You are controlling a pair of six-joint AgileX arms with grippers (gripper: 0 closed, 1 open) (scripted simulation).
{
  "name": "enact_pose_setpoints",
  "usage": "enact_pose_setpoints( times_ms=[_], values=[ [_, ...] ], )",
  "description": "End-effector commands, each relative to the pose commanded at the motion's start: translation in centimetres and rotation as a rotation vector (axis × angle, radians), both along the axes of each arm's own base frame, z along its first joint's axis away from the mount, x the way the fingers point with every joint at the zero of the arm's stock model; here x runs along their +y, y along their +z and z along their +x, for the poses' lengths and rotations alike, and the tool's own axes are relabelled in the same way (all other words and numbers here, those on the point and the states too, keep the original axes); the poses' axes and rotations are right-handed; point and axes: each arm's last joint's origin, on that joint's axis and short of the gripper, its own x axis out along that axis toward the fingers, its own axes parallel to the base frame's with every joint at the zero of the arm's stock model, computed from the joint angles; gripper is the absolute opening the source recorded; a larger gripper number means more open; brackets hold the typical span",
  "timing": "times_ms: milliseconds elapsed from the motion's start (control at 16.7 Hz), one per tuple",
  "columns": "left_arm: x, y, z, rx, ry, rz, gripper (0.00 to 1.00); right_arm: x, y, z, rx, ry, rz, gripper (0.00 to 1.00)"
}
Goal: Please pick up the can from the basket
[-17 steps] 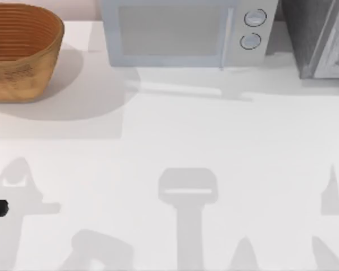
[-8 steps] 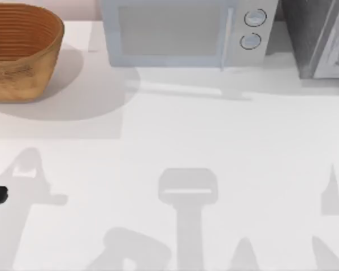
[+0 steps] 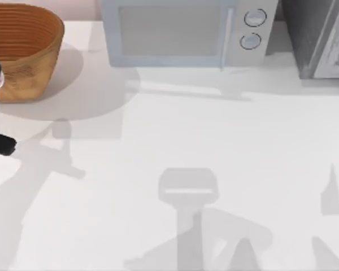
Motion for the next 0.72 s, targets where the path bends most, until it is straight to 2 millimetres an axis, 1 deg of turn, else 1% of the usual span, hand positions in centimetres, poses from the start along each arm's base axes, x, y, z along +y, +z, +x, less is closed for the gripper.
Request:
enact_pose_setpoints(
  times_ms=[300, 540, 720],
  values=[
    [-0.7, 2.1, 3.9, -0.04, -0.163, 0.03, 0.0, 0.0, 0.0, 0.0, 0.0, 0.0, 0.0, 1.0],
    [-1.2, 2.9, 7.3, -0.07, -0.287, 0.061, 0.0, 0.0, 0.0, 0.0, 0.0, 0.0, 0.0, 1.0],
    [-1.5, 3.1, 9.9, -0.1, -0.368, 0.087, 0.0, 0.0, 0.0, 0.0, 0.0, 0.0, 0.0, 1.0]
  ],
)
